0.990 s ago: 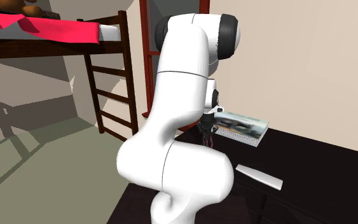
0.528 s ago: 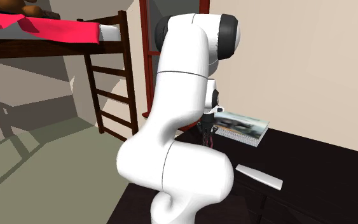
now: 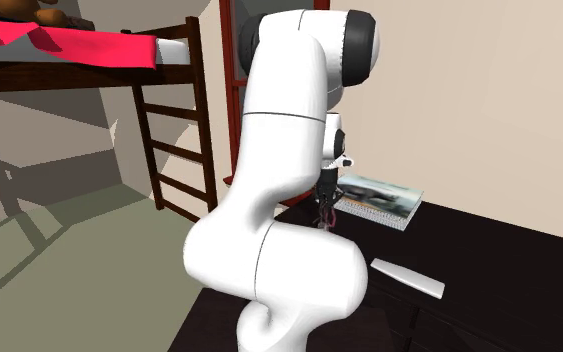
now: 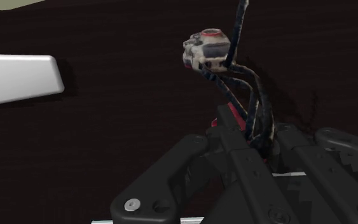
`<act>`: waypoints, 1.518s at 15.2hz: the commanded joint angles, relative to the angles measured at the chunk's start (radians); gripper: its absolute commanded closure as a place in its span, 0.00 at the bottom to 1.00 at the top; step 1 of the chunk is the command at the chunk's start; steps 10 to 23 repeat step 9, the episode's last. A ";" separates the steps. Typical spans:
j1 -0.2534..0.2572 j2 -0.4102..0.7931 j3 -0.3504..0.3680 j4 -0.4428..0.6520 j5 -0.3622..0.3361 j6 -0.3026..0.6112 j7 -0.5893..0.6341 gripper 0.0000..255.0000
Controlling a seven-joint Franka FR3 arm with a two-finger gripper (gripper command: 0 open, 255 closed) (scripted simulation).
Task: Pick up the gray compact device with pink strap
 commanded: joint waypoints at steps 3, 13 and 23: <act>0.000 -0.040 0.002 0.008 0.003 -0.048 -0.003 1.00; 0.000 -0.076 0.003 0.021 0.007 -0.097 -0.007 1.00; 0.000 -0.076 0.003 0.021 0.007 -0.097 -0.007 1.00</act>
